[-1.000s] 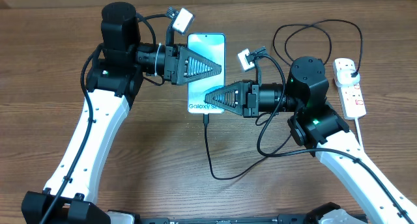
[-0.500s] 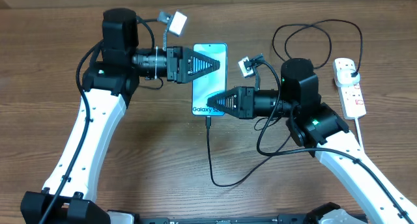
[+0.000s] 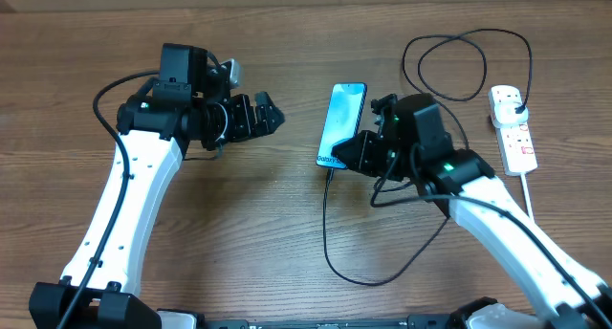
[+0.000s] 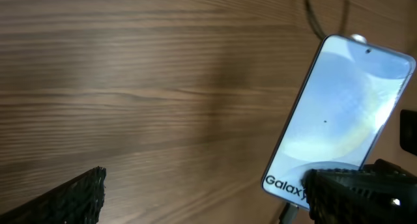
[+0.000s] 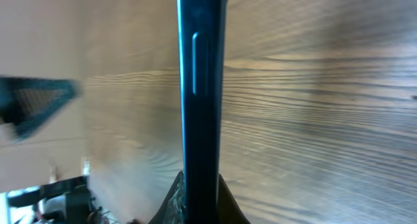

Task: Plug charger to phone and switch on socket
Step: 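Release the phone with the left gripper and pull it back left, then lower the phone with the right gripper onto the table, screen up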

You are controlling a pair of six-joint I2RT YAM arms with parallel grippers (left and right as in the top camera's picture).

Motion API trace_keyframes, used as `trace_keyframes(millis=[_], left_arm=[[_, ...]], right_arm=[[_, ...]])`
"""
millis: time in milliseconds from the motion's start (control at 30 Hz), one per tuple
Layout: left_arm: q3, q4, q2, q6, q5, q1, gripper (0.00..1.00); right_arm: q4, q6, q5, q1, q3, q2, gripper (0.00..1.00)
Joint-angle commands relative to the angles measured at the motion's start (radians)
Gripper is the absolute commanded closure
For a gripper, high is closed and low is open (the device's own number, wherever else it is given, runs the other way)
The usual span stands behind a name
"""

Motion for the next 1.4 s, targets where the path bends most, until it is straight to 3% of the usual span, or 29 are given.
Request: trace_keyframes(millis=[0,267,1367], left_arm=[[0.008,0.0,-0.008,0.03,-0.122,0.005,0.0],[0.008,0.0,-0.008,0.03,-0.122,0.005,0.01],[0.008,0.0,-0.008,0.03,-0.122,0.005,0.0]], right_arm=[[0.019,-0.026,0.032,-0.003,0.012,0.065,0.96],[0.057,-0.056,0.03,-0.003,0.012,0.172,0.96],[-0.011,-0.077,0.142,0.007,0.01,0.217,0.96]])
